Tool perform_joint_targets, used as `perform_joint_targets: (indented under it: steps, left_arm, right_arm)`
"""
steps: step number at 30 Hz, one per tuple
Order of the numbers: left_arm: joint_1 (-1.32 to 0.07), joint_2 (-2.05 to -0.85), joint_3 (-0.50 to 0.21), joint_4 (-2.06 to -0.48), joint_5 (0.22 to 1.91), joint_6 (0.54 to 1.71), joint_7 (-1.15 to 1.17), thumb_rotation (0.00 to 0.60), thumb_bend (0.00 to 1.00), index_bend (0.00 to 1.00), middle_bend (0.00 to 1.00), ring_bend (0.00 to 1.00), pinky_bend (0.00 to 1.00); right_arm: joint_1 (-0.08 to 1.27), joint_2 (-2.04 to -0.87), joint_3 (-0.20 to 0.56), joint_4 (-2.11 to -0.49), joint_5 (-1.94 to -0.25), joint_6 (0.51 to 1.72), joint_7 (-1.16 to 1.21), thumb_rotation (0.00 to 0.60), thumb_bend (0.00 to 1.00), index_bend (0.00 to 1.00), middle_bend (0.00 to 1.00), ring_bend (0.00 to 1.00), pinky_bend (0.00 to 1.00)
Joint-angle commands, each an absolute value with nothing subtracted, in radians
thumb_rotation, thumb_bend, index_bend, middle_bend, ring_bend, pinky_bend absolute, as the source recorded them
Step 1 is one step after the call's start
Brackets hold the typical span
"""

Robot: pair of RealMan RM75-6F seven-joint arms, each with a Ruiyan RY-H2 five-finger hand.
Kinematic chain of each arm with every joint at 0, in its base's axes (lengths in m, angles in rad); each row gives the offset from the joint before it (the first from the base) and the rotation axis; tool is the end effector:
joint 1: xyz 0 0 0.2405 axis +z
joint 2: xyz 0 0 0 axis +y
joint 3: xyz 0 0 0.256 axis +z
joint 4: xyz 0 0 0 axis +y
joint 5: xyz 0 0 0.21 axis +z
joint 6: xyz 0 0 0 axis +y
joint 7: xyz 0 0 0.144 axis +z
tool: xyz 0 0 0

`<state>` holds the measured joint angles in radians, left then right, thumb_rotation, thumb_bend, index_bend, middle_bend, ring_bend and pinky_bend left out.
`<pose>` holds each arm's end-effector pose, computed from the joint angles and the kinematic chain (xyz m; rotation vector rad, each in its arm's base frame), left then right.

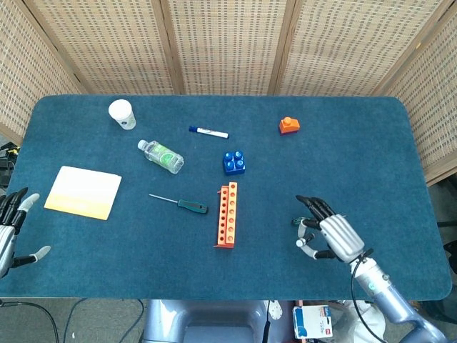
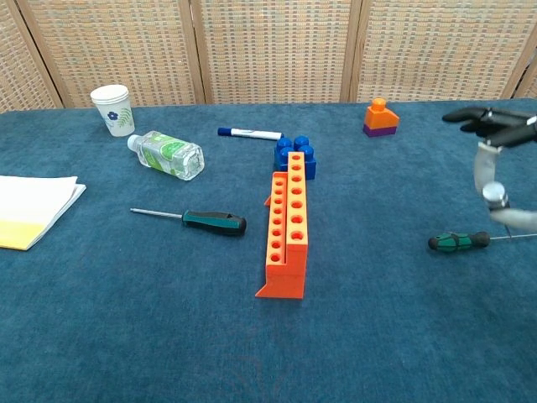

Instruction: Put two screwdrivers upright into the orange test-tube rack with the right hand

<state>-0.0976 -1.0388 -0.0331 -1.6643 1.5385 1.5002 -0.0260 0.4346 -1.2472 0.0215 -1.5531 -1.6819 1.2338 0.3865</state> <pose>-0.2996 0.1808 0.1772 -1.4258 -0.8783 -0.9351 -0.2254 -0.2596 0.0769 1.7984 -1.1864 1.3002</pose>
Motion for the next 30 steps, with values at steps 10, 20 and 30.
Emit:
perform_joint_targets:
  steps: [10,20,30]
  left_arm:
    - [-0.093,-1.029,-0.031,-1.673,1.550,1.511,-0.035,0.600,0.00,0.00,0.00,0.00,0.00]
    - [-0.093,-1.027,-0.029,-1.681,1.555,1.511,-0.027,0.600,0.00,0.00,0.00,0.00,0.00]
    - [-0.095,-1.028,-0.027,-1.686,1.553,1.504,-0.018,0.600,0.00,0.00,0.00,0.00,0.00]
  right_arm:
    - [0.632,-1.042,0.176,-1.795,-1.550,1.012,0.901,0.600,0.39,0.59,0.00,0.00,0.00]
    - [0.694,-1.097,0.207,-1.872,-1.487,0.951,0.946,0.600,0.40,0.59,0.00,0.00,0.00]
    - [0.734,-1.168,0.216,-1.872,-1.417,0.893,0.889,0.600,0.40,0.59,0.00,0.00,0.00]
